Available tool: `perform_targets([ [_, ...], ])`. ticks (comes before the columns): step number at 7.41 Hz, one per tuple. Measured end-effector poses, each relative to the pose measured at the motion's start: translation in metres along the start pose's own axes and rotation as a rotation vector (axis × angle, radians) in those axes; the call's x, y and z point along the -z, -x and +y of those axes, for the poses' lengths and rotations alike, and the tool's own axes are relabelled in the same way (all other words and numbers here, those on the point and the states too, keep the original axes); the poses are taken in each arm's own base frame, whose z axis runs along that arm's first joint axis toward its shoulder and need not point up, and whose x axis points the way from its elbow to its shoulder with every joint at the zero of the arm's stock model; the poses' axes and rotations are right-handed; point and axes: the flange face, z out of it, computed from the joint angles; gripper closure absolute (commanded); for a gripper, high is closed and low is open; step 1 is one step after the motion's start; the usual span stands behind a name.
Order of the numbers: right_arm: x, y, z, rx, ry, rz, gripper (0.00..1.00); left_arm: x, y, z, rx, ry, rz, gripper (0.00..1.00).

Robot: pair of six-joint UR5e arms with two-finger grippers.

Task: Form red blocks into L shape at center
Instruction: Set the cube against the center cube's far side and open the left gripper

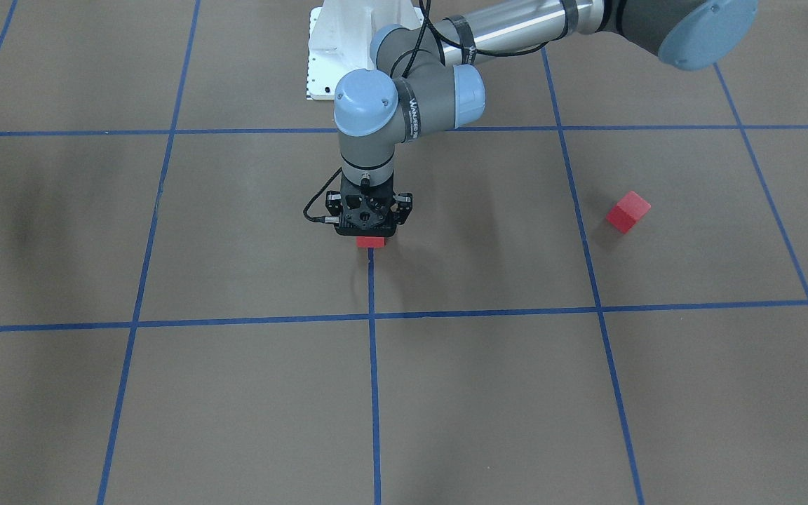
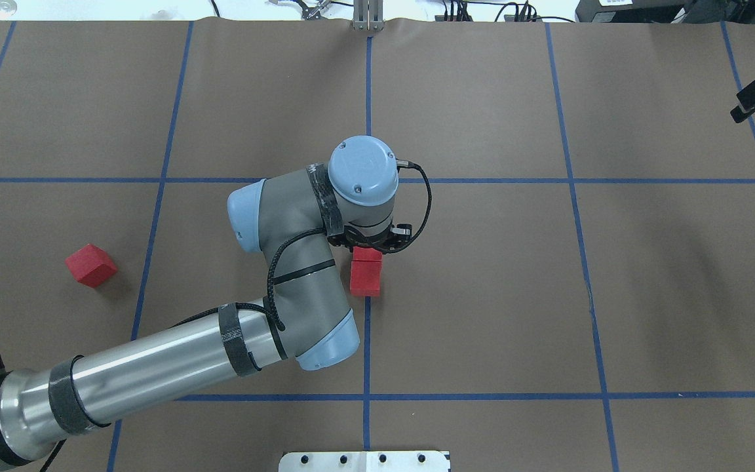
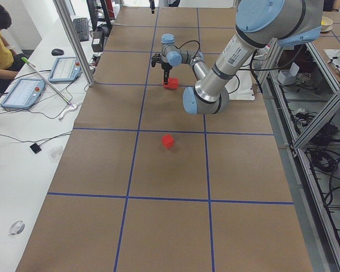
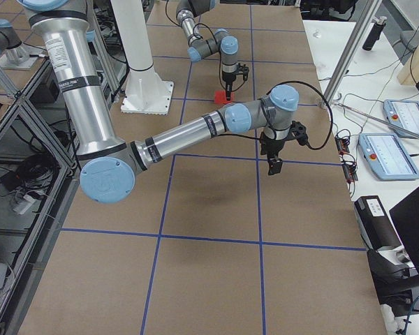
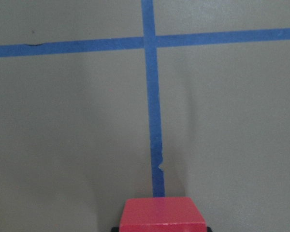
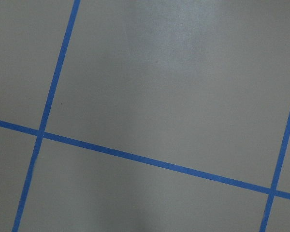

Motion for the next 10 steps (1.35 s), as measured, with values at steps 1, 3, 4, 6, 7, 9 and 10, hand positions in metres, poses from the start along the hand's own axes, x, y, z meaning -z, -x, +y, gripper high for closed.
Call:
perform_targets([
  [1,0.0001,0.0001,0.0000,0.000,0.000,0.000,0.00,-0.0004,0.0001,0.0003,0.000,0.000,-0.001,0.93],
  [3,0.0002,0.0002,0.0000,0.000,0.000,0.000,0.00,-0.0008,0.0002,0.0006,-0.001,-0.001,-0.002,0.93],
  [4,0.0000,0.0001,0.0000,0.000,0.000,-0.001,0.00,-0.0008,0.0003,0.0006,-0.002,-0.001,-0.002,0.93],
  [6,0.0001,0.0001,0.0000,0.000,0.000,0.000,0.00,-0.0009,0.0003,0.0006,-0.002,-0.001,-0.002,0.93],
  [7,0.0003,0.0002,0.0000,0.000,-0.001,0.000,0.00,-0.0009,0.0003,0.0006,-0.003,-0.001,-0.002,0.93],
  [9,0.0003,0.0003,0.0000,0.001,-0.001,0.000,0.00,-0.0009,0.0003,0.0006,-0.003,-0.001,-0.002,0.89],
  [10,0.0003,0.0003,0.0000,0.001,-0.001,0.000,0.00,-0.0009,0.0003,0.0006,-0.003,-0.001,-0.002,0.86],
])
